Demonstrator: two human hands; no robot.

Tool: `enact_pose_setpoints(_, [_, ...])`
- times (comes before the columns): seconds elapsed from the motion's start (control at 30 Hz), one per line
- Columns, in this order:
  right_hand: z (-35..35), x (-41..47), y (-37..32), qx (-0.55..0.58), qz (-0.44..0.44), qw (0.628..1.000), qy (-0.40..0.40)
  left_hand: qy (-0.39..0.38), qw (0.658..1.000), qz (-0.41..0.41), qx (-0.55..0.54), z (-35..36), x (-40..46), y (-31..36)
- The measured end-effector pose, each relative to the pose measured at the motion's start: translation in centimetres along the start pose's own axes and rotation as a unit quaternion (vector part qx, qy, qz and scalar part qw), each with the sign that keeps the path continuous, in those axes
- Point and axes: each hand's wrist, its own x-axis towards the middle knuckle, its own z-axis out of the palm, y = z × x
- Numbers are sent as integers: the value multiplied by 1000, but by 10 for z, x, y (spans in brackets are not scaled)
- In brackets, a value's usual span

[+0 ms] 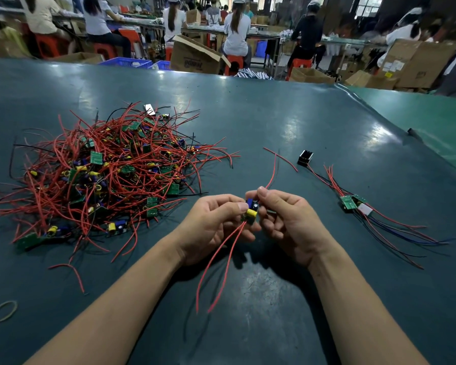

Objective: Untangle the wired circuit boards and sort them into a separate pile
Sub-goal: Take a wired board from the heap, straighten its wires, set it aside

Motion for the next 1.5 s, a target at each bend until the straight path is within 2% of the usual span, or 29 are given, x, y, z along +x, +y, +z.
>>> enact_pose_setpoints(0.27, [1, -1, 3, -48, -3, 998, -36, 10, 1000, 3, 13, 2, 0, -1])
enact_pose_setpoints(0.47, [1, 1, 3, -41, -11, 999, -6, 21, 1000, 3, 6, 1, 0, -1])
enact_pose_setpoints(0.8, [0, 8, 2, -14, -78, 983, 167, -4, 999, -24, 32, 0, -2, 3])
enact_pose_setpoints(1.0, [-8, 14, 1, 13, -135, 959, 250, -14, 999, -35, 33, -4, 0, 0])
enact_pose_setpoints(1.1, [-10, 15, 2, 16, -151, 952, 267, -23, 998, -38, 36, -5, 0, 0])
enact_pose_setpoints(1.37, [-9, 15, 0, 25, -123, 942, 310, -29, 998, -60, 5, -7, 0, 2])
enact_pose_setpoints(1.43, [-10, 16, -3, 64, -96, 946, 302, 2, 1000, -31, 1, -6, 1, 1])
enact_pose_setpoints(1.5, [-9, 13, -5, 65, -15, 968, 241, 65, 997, 29, 9, -6, 4, -2])
